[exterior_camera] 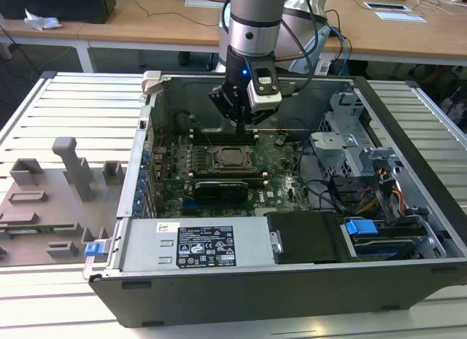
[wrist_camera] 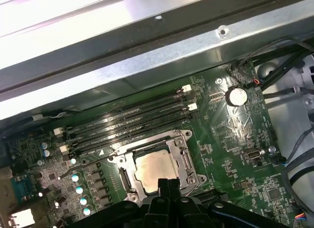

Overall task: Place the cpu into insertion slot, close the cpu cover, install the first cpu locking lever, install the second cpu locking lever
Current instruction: 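Install the first cpu locking lever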

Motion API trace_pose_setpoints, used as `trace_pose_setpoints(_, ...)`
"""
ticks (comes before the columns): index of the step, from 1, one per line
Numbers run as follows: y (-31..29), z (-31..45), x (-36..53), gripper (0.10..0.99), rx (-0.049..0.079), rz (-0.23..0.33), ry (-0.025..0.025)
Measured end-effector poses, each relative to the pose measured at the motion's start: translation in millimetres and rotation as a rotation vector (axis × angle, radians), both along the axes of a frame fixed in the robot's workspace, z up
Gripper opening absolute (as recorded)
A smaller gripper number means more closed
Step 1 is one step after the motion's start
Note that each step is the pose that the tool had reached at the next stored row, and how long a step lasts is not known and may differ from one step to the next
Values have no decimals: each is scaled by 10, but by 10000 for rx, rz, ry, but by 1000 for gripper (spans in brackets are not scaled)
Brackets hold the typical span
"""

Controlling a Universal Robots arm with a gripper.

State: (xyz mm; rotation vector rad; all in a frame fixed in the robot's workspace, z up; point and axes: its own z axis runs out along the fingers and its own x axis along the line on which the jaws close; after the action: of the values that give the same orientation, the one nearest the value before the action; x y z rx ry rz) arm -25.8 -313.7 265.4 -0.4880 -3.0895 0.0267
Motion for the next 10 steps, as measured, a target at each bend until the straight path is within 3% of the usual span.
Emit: trace_pose_setpoints(10, 0, 0, 0, 106, 5, 888, -1)
